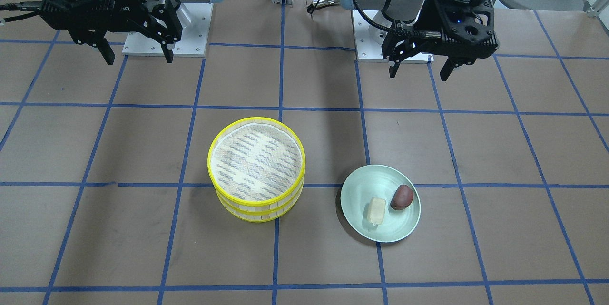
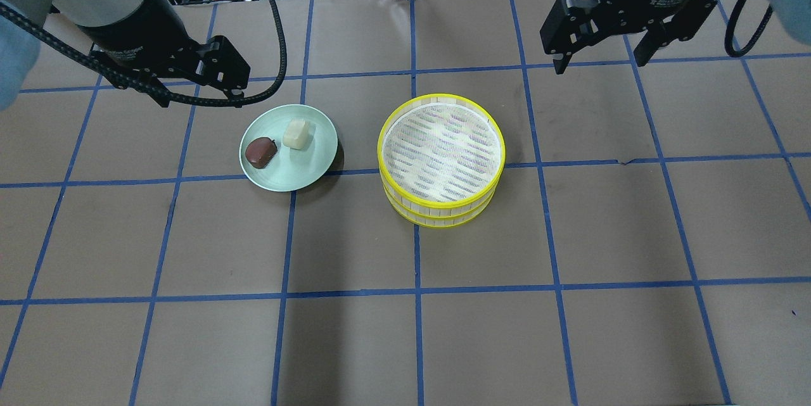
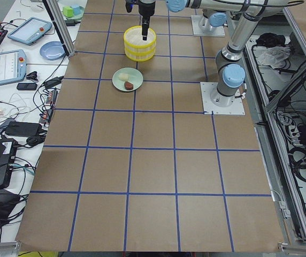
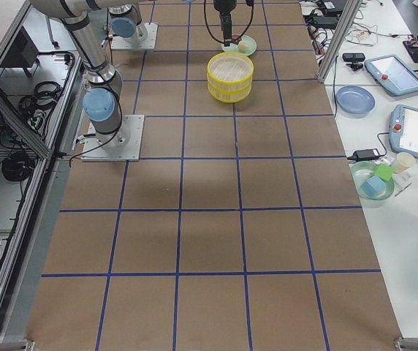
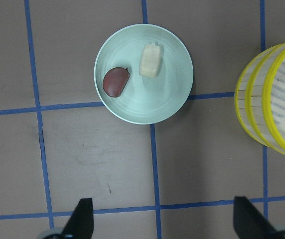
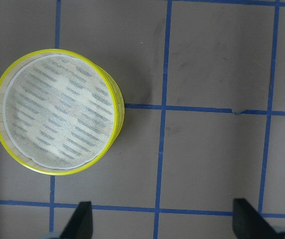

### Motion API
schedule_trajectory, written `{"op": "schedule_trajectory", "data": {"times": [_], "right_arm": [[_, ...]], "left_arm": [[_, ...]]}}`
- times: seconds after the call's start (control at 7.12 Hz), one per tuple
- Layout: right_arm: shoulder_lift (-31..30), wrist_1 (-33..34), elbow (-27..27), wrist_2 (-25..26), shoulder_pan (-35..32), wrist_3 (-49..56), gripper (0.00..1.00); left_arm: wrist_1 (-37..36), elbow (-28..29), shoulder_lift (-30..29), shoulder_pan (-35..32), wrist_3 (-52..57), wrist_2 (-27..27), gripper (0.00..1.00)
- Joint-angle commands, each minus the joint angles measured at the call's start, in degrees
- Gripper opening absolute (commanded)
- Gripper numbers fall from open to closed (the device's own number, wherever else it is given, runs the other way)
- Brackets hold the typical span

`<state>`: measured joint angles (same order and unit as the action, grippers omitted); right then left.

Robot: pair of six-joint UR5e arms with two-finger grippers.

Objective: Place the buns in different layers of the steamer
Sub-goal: 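Reach the right gripper to the top tier rim while the left nears the plate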

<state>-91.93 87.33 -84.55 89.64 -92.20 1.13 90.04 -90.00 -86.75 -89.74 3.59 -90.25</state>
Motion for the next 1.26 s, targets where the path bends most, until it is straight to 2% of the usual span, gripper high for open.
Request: {"op": "schedule_trajectory", "data": {"times": [0.0, 0.56, 0.7, 0.98, 1.12], "right_arm": [[0.0, -0.14, 0.0, 0.01, 0.0, 0.01, 1.0], [0.0, 0.03, -1.4, -0.78, -0.26, -0.25, 1.0], [0.61, 1.08, -3.93, -1.13, -0.44, -0.68, 1.0], [4.11, 10.44, -10.96, -1.13, -1.57, -0.78, 1.0], [10.4, 18.5, -13.86, -0.09, -3.41, -1.12, 0.95]], "left_arm": [[0.48, -0.79, 0.62, 0.09, 0.02, -0.97, 1.0], [0.31, -2.81, 1.06, 1.05, 0.1, -1.5, 1.0], [0.22, -3.77, 1.06, 1.67, 0.19, -5.16, 1.0], [-1.44, -4.4, 0.01, 3.34, 0.02, -4.85, 1.0], [-2.23, -4.57, -1.04, 3.34, -0.16, -4.93, 1.0]]}}
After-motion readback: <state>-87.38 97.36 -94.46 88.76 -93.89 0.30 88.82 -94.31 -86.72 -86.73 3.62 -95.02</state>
